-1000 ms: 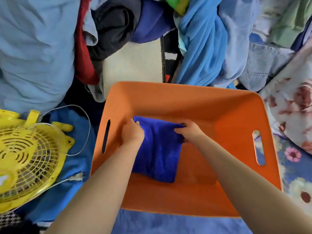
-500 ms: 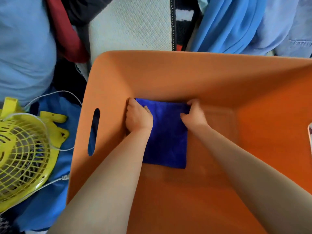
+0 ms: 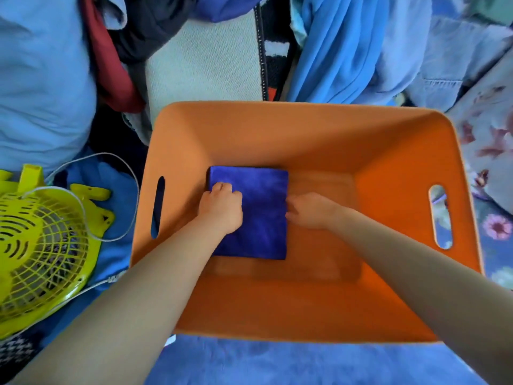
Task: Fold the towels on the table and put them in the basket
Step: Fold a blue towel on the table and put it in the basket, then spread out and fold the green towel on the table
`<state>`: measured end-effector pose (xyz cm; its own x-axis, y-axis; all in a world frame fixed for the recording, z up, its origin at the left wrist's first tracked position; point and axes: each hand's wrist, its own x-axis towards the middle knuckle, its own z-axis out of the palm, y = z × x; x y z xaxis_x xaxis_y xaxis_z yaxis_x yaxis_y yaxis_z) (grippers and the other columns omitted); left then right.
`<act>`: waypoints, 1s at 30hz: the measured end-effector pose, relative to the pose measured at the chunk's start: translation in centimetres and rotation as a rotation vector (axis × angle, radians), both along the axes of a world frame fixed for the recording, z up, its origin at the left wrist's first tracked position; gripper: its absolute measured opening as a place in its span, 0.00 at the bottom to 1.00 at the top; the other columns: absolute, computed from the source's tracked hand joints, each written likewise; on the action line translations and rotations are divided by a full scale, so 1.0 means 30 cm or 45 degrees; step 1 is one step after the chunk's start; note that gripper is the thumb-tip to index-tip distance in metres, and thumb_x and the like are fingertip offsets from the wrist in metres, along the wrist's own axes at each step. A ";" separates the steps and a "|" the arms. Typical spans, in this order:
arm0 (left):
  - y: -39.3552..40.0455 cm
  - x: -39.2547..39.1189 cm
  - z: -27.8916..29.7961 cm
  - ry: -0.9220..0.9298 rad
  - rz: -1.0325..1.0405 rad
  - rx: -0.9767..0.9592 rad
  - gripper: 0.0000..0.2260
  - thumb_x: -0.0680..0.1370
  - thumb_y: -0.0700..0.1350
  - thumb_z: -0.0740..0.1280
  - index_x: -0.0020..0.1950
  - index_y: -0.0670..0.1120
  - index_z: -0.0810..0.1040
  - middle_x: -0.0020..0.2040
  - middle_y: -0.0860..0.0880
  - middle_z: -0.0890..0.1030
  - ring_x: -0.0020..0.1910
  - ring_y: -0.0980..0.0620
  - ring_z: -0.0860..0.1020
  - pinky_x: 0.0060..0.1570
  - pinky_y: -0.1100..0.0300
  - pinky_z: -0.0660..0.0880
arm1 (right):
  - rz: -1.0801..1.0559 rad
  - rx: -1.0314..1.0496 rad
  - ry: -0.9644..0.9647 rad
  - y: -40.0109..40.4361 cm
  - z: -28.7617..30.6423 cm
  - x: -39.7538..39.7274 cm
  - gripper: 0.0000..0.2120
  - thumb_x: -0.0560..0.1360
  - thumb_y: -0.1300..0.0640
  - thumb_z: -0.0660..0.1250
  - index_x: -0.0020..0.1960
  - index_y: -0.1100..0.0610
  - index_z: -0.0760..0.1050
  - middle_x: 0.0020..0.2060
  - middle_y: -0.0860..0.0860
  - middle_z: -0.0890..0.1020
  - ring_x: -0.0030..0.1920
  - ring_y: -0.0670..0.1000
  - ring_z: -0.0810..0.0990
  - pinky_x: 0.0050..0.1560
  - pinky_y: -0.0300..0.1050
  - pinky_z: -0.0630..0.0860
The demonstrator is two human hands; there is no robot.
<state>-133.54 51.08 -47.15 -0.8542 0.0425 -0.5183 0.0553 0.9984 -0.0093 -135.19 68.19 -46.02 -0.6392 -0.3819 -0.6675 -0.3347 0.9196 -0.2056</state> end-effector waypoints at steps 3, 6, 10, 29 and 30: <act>0.013 0.073 0.089 -0.017 -0.097 0.096 0.17 0.81 0.47 0.56 0.68 0.44 0.68 0.75 0.45 0.58 0.76 0.45 0.48 0.72 0.53 0.55 | 0.070 -0.093 -0.147 0.047 0.152 0.101 0.14 0.80 0.51 0.53 0.58 0.57 0.72 0.61 0.57 0.76 0.62 0.55 0.73 0.57 0.43 0.65; 0.022 0.161 0.197 -0.134 -0.061 0.206 0.16 0.80 0.48 0.57 0.65 0.45 0.71 0.69 0.44 0.68 0.72 0.44 0.59 0.68 0.55 0.60 | 0.008 -0.211 -0.384 0.102 0.313 0.215 0.19 0.78 0.46 0.56 0.63 0.57 0.72 0.62 0.52 0.77 0.61 0.50 0.74 0.56 0.37 0.67; 0.030 0.292 0.341 -0.084 0.030 0.169 0.17 0.81 0.52 0.54 0.44 0.43 0.76 0.46 0.46 0.76 0.53 0.44 0.73 0.47 0.55 0.68 | 0.086 -0.023 -0.442 0.190 0.422 0.345 0.27 0.74 0.44 0.63 0.67 0.57 0.67 0.63 0.52 0.74 0.62 0.51 0.73 0.57 0.37 0.67; 0.194 0.615 0.423 -0.202 -0.165 0.193 0.06 0.79 0.38 0.54 0.48 0.44 0.69 0.35 0.50 0.65 0.42 0.50 0.67 0.30 0.61 0.57 | 0.150 0.394 0.062 0.414 0.389 0.555 0.15 0.80 0.60 0.53 0.61 0.63 0.73 0.60 0.60 0.77 0.60 0.60 0.75 0.56 0.49 0.73; 0.193 0.621 0.421 -0.212 -0.151 0.185 0.05 0.79 0.39 0.54 0.46 0.45 0.67 0.33 0.51 0.63 0.42 0.50 0.67 0.28 0.62 0.55 | 0.118 0.394 0.070 0.411 0.388 0.563 0.15 0.79 0.61 0.53 0.61 0.63 0.73 0.60 0.60 0.77 0.60 0.60 0.76 0.55 0.49 0.74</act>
